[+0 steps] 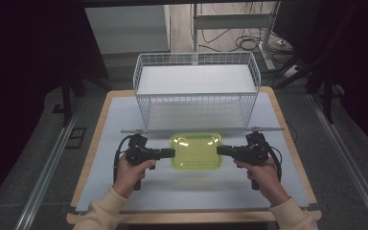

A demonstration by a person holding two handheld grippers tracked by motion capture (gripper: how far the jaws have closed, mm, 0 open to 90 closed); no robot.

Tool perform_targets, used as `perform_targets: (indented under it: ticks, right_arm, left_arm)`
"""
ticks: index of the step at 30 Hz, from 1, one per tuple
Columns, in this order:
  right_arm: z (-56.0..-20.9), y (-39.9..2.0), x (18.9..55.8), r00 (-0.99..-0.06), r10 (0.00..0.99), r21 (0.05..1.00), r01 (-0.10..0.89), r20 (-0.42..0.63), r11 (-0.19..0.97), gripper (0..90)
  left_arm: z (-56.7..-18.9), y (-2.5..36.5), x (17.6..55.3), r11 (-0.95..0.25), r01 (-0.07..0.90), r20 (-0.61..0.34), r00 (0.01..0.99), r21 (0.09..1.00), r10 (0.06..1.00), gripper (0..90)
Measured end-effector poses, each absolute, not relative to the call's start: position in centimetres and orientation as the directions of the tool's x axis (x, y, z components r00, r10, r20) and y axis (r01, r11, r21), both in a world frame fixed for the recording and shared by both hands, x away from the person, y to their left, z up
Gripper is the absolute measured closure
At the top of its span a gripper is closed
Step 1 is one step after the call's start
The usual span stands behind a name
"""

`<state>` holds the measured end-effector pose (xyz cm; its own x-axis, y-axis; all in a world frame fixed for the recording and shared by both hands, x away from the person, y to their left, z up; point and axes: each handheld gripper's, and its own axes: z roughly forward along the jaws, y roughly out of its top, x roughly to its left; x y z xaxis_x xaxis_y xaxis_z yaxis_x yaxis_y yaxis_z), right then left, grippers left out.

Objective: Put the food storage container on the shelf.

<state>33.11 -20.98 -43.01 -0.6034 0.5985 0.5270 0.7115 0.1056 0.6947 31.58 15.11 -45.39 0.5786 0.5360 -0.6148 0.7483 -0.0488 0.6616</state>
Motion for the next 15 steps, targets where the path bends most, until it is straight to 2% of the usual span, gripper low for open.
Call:
perform_targets:
  ticks: [15]
  right_arm:
    - [-40.6,-20.8,33.9,-0.614,0.603,0.719,0.689,0.509,0.094,79.5]
  left_arm:
    - [-42.9,15.2,32.4,-0.041,0.721,-0.59,0.597,0.692,0.544,81.7]
